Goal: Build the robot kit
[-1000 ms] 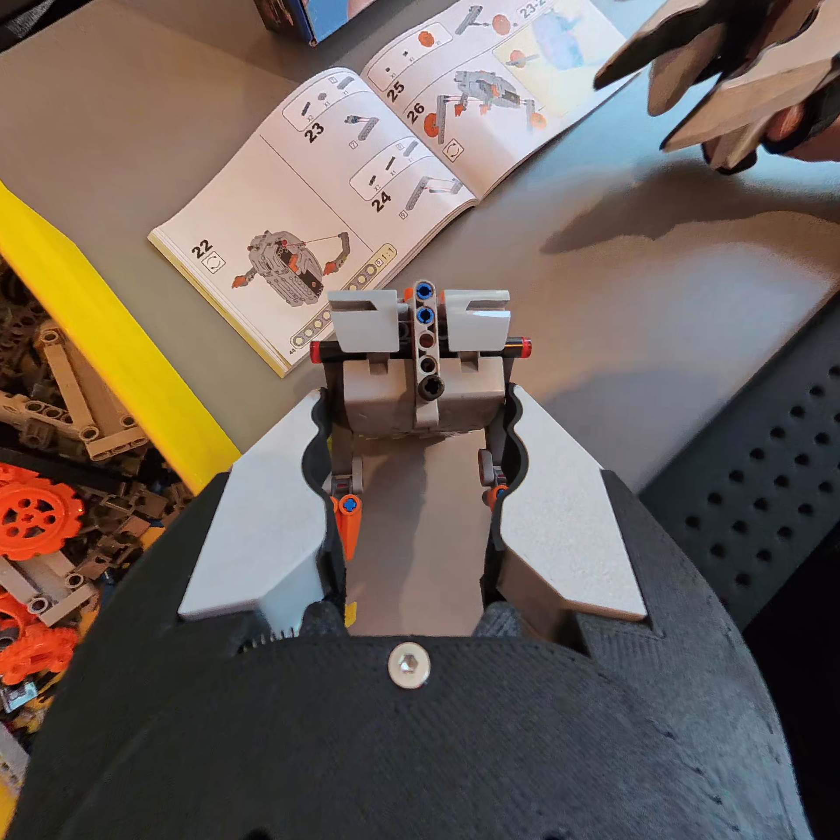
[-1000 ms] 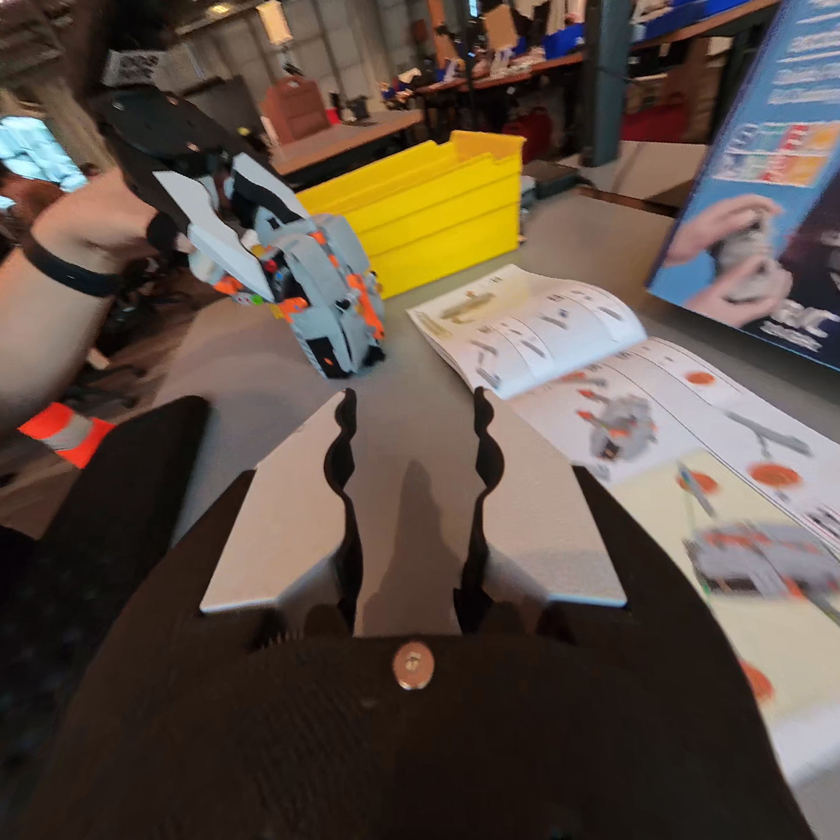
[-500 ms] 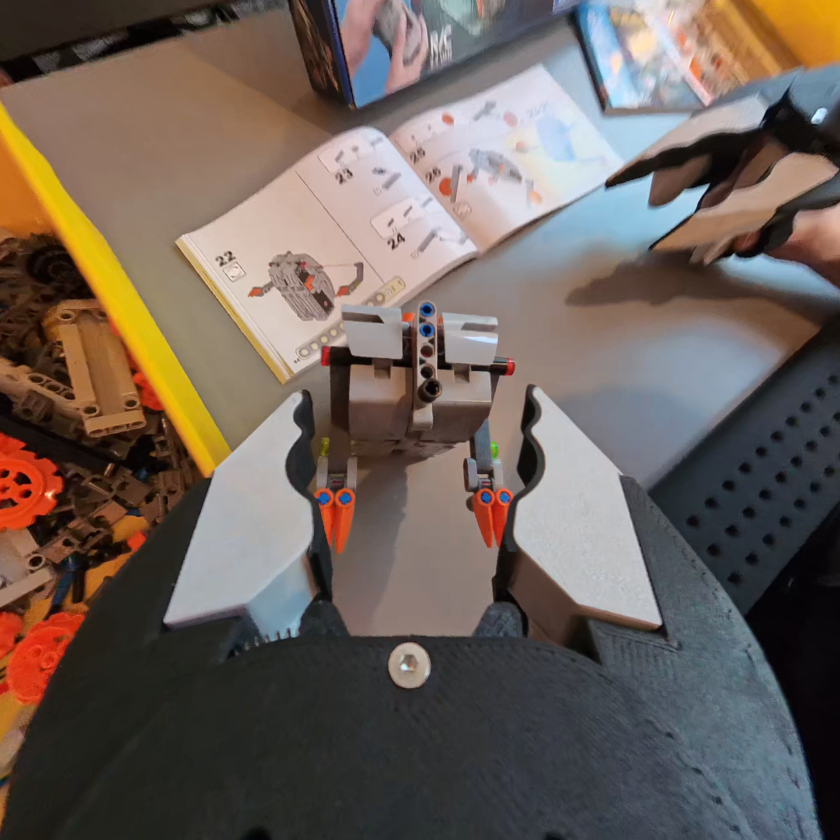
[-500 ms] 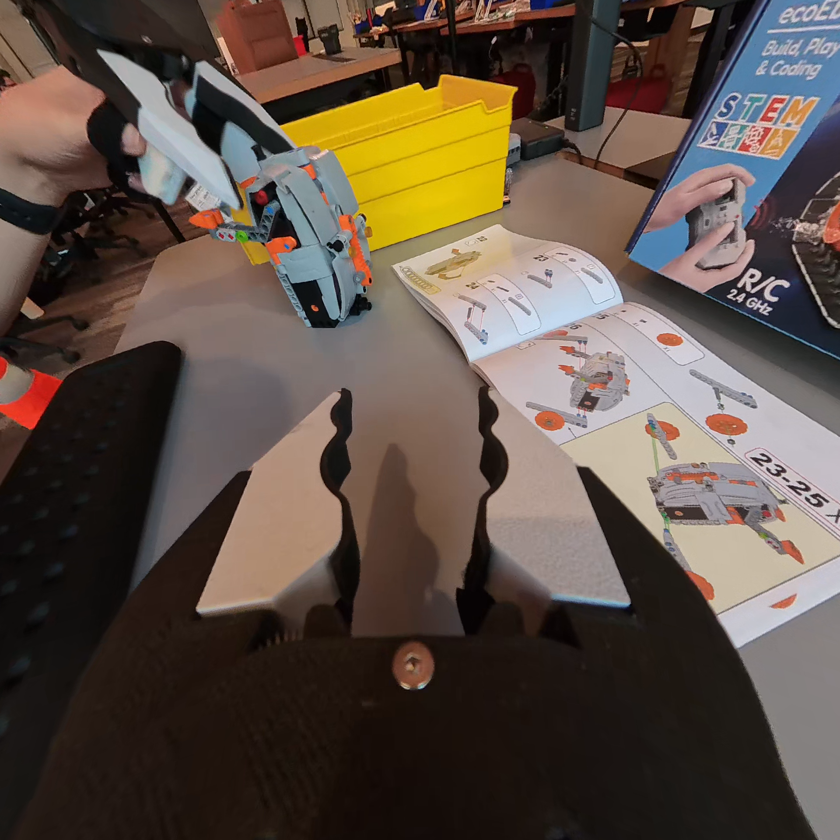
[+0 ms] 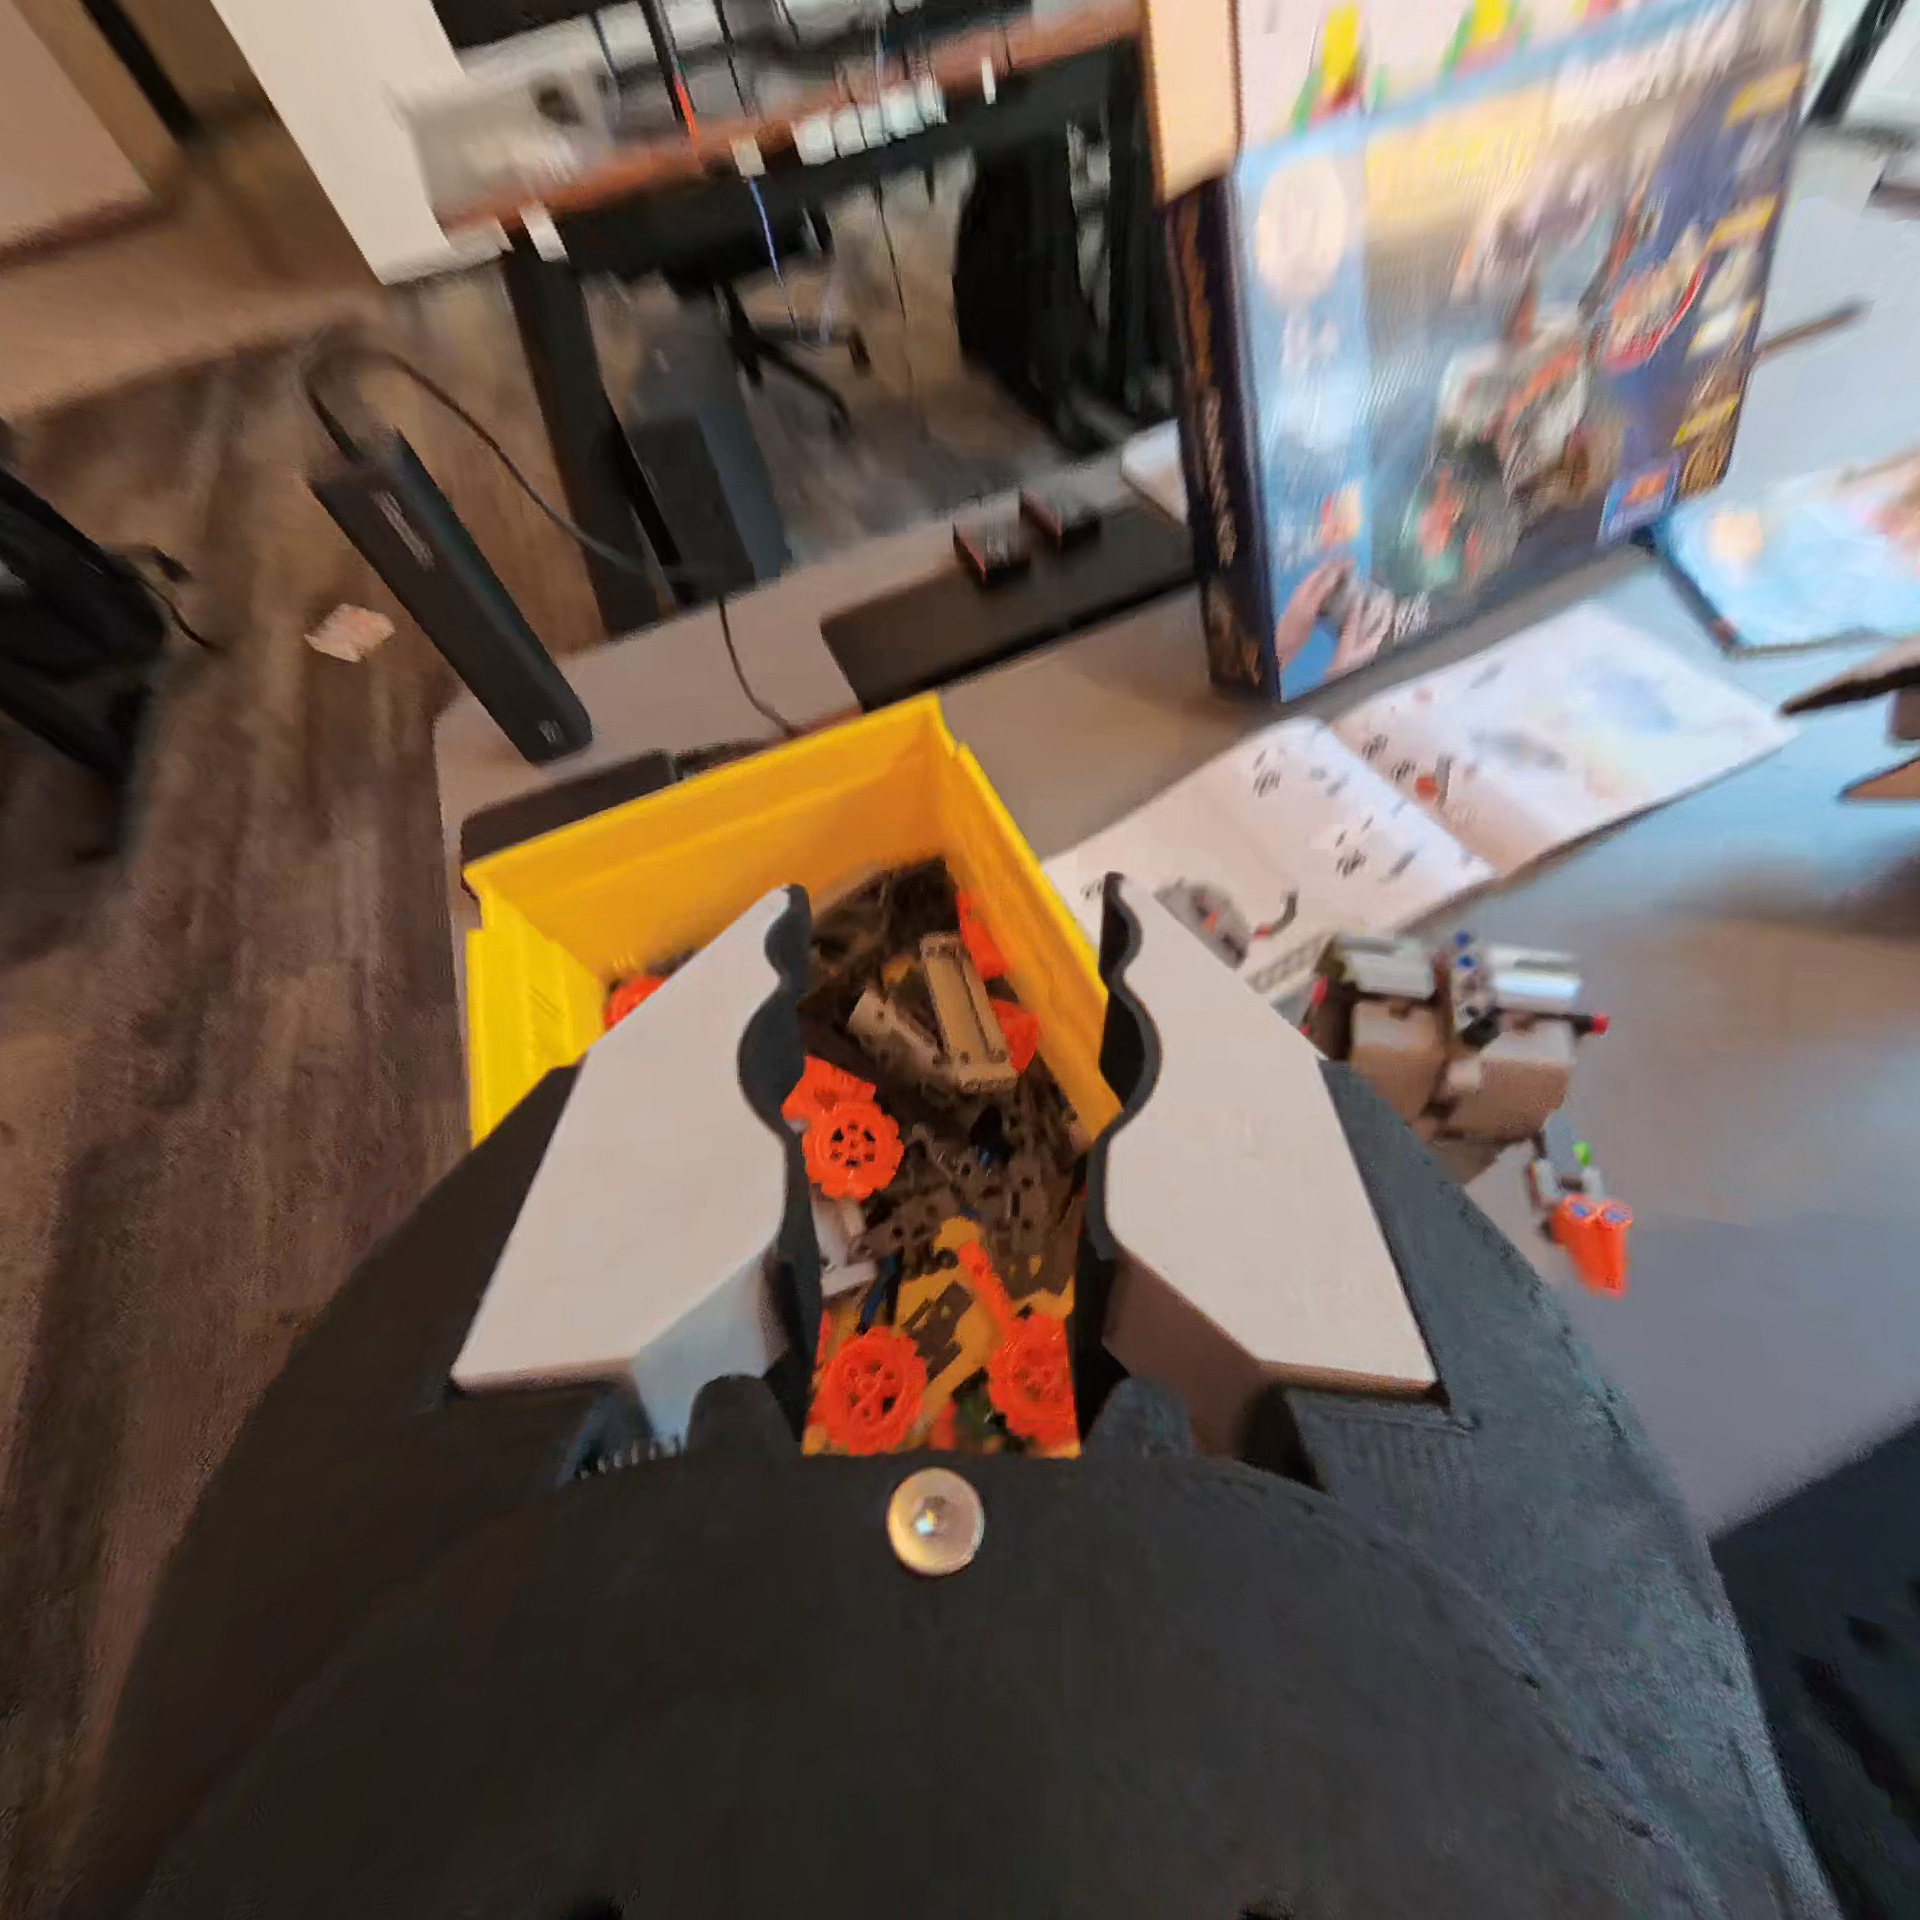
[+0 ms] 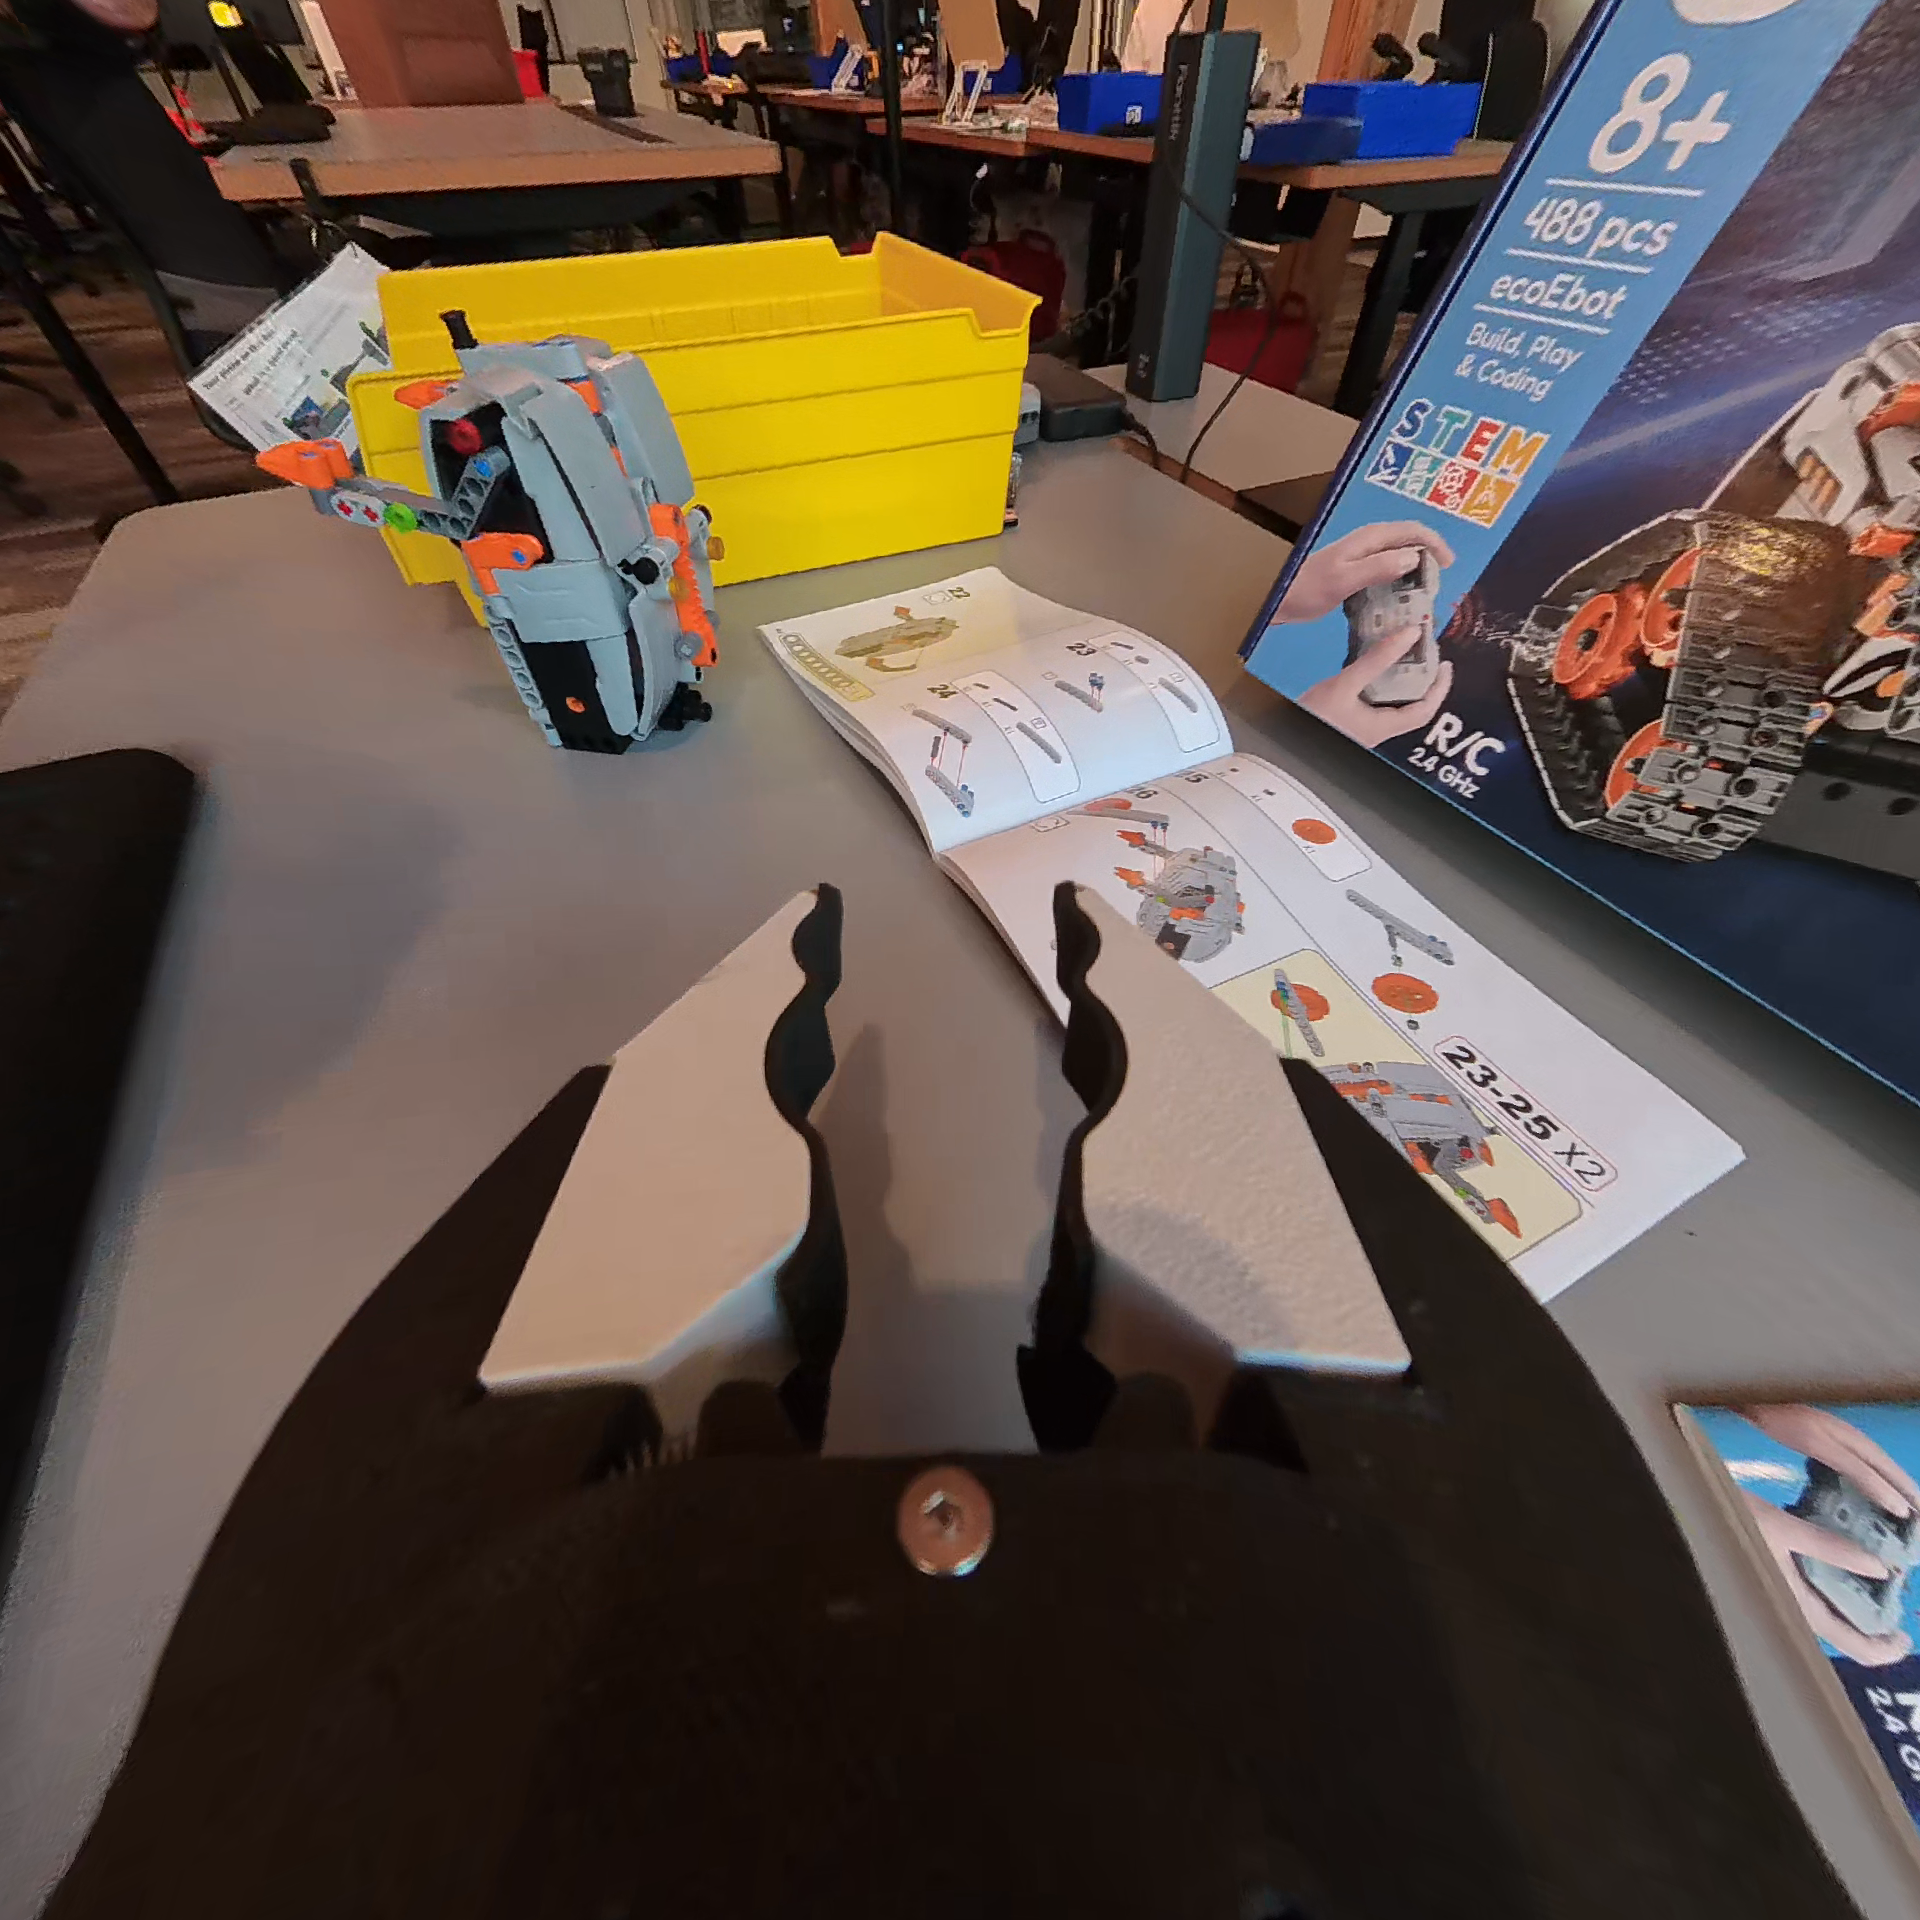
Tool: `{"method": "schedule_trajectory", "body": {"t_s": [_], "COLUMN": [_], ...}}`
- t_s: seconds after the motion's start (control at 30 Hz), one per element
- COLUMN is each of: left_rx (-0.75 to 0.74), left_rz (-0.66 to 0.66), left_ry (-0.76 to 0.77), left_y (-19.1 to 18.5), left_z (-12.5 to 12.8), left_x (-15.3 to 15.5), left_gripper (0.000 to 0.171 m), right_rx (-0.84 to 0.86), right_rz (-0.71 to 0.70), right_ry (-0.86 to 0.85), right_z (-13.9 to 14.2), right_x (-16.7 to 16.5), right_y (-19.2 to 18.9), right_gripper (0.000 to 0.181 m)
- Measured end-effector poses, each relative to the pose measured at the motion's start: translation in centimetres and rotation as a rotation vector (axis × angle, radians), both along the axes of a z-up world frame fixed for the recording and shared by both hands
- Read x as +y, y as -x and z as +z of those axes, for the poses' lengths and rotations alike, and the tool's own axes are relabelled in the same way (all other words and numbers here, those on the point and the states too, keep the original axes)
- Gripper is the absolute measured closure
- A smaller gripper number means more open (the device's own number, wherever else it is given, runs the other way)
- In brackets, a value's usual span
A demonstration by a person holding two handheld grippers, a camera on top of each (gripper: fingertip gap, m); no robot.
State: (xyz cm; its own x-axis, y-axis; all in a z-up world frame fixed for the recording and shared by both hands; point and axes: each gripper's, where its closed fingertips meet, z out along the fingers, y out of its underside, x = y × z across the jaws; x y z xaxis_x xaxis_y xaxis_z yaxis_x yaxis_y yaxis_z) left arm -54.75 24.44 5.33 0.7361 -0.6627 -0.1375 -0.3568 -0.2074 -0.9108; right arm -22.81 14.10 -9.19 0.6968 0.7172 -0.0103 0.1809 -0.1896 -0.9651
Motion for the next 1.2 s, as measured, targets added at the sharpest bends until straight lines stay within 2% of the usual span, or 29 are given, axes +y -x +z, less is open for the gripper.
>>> {"method": "schedule_trajectory", "body": {"t_s": [0.13, 0.2, 0.27, 0.4, 0.43, 0.47, 0.53, 0.6, 0.7, 0.8, 0.9, 0.97, 1.0, 1.07, 1.13, 1.2], "left_rx": [0.255, 0.343, 0.395, 0.47, 0.472, 0.458, 0.413, 0.499, 0.594, 0.675, 0.834, 0.98, 1.046, 1.087, 1.085, 1.152], "left_rz": [0.09, 0.151, 0.161, 0.166, 0.165, 0.179, 0.208, 0.226, 0.24, 0.191, 0.117, 0.016, -0.033, -0.173, -0.303, -0.381], "left_ry": [0.129, 0.226, 0.351, 0.694, 0.802, 0.898, 1.003, 1.085, 1.122, 1.074, 0.944, 0.746, 0.646, 0.524, 0.511, 0.608], "left_y": [3.1, 4.6, 5.2, 6.8, 7.2, 7.4, 7.6, 9.0, 10.8, 11.4, 12.3, 13.0, 13.3, 12.4, 11.6, 12.6], "left_z": [-3.4, -5.3, -7.6, -13.2, -14.3, -14.9, -15.5, -16.5, -17.6, -18.1, -18.2, -17.7, -17.3, -17.0, -17.5, -18.5], "left_x": [4.2, 5.9, 6.7, 5.7, 4.8, 4.0, 3.0, 1.4, 0.6, 0.9, 0.8, 1.7, 2.3, 2.9, 2.5, 1.2], "left_gripper": [0.133, 0.144, 0.146, 0.138, 0.145, 0.151, 0.152, 0.147, 0.157, 0.165, 0.154, 0.142, 0.148, 0.144, 0.146, 0.143], "right_rx": [0.003, 0.014, 0.029, 0.164, 0.225, 0.283, 0.351, 0.327, 0.224, 0.173, 0.218, 0.25, 0.261, 0.285, 0.302, 0.291], "right_rz": [-0.013, 0.002, -0.021, -0.127, -0.152, -0.169, -0.157, -0.111, -0.084, -0.088, -0.074, -0.065, -0.058, -0.038, -0.019, -0.015], "right_ry": [-0.019, -0.003, -0.003, 0.033, 0.031, 0.024, 0.03, 0.027, 0.036, 0.047, 0.055, 0.06, 0.067, 0.081, 0.083, 0.09], "right_z": [-0.4, -0.7, -0.5, 1.8, 2.8, 3.7, 4.8, 5.0, 3.3, 2.0, 2.3, 2.6, 2.7, 3.0, 3.2, 2.9], "right_x": [0.5, 0.6, 1.1, 2.0, 2.2, 2.4, 2.6, 2.9, 3.2, 3.1, 2.9, 2.8, 2.7, 2.4, 2.2, 2.0], "right_y": [-0.4, -0.3, -0.4, 0.2, 0.7, 1.3, 2.9, 4.5, 5.3, 5.0, 4.9, 4.9, 5.0, 5.4, 5.9, 6.0], "right_gripper": [0.149, 0.153, 0.154, 0.149, 0.148, 0.148, 0.145, 0.144, 0.144, 0.144, 0.144, 0.144, 0.143, 0.142, 0.142, 0.142]}}
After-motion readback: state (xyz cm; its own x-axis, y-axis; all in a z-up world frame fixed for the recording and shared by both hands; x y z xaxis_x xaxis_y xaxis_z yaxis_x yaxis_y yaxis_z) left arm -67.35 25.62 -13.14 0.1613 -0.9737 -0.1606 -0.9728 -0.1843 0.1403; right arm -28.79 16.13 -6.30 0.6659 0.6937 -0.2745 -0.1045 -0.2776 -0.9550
